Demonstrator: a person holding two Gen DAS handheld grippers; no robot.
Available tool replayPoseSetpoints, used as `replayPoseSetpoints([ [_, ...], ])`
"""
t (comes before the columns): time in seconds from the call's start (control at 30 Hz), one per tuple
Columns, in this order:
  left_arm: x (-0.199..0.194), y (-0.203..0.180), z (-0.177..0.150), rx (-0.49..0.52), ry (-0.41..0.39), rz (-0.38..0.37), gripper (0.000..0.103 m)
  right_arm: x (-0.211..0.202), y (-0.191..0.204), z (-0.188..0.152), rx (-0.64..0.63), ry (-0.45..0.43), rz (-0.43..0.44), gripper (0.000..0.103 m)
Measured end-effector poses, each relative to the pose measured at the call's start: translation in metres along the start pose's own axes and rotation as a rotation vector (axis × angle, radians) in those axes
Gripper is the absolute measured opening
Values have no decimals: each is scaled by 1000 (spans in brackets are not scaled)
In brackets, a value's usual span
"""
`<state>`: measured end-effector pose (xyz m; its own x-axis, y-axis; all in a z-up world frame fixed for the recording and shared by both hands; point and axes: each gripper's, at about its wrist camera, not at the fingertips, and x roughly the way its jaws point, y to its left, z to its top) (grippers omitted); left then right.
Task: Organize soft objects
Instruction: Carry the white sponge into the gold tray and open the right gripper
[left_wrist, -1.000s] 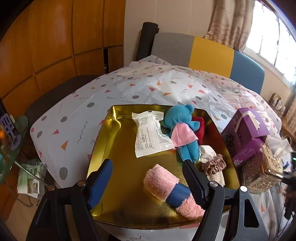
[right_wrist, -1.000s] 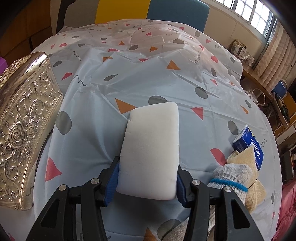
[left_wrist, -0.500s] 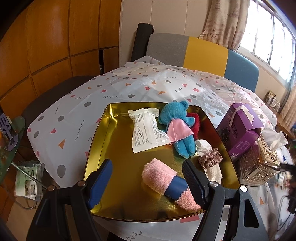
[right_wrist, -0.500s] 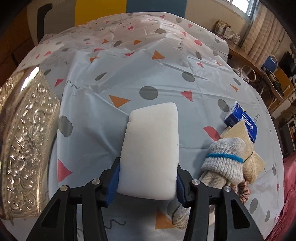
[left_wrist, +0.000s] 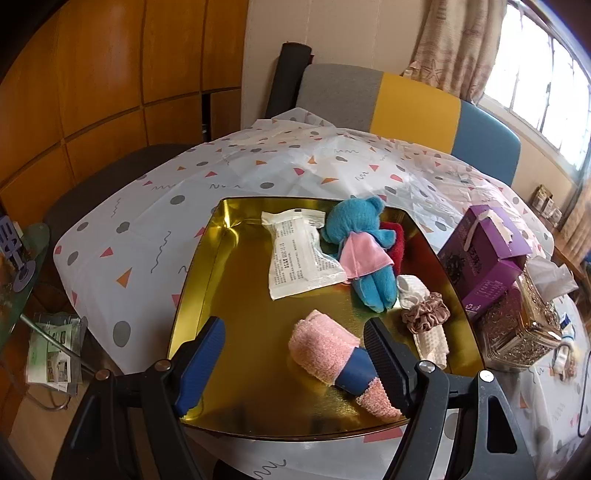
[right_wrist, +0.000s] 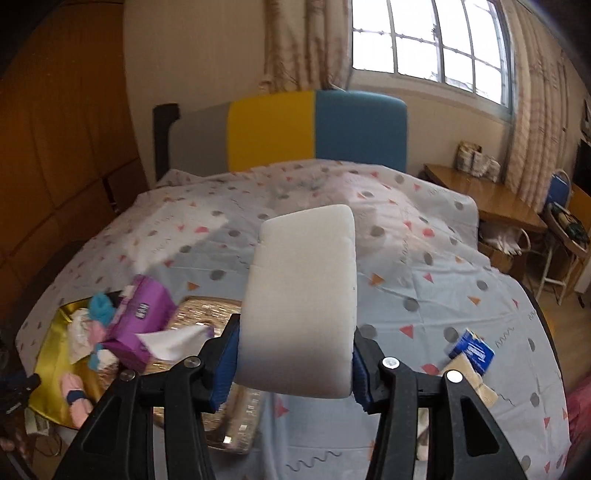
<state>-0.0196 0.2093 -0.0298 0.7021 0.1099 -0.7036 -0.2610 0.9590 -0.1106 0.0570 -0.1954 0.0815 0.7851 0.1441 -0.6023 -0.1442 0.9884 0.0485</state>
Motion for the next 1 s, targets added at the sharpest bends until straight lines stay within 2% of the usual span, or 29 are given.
replayPoseSetpoints([
  [0.1, -1, 7, 1, -23, -5, 9, 78, -9, 66, 8, -130, -19, 134, 51],
  [0.2, -1, 14, 1, -42, -11, 22, 78, -2, 129, 4, -242, 21, 259, 51],
  [0.27, -2, 18, 2, -48, -14, 31, 78, 17, 164, -5, -303, 84, 333, 51],
  [0.47, -1, 27, 0, -64, -6, 41, 78, 96, 245, -44, -411, 281, 418, 52],
  [0.57, -1, 29, -1, -61, -8, 48, 78, 134, 261, -63, -434, 361, 429, 53],
  [0.7, 2, 30, -2, -62, 2, 51, 78, 165, 273, -79, -430, 438, 425, 56],
  [0.83, 4, 29, -2, -59, 7, 49, 78, 159, 270, -86, -404, 428, 433, 69],
  [1.0, 5, 24, -5, -48, 16, 44, 78, 140, 254, -81, -339, 366, 439, 70],
])
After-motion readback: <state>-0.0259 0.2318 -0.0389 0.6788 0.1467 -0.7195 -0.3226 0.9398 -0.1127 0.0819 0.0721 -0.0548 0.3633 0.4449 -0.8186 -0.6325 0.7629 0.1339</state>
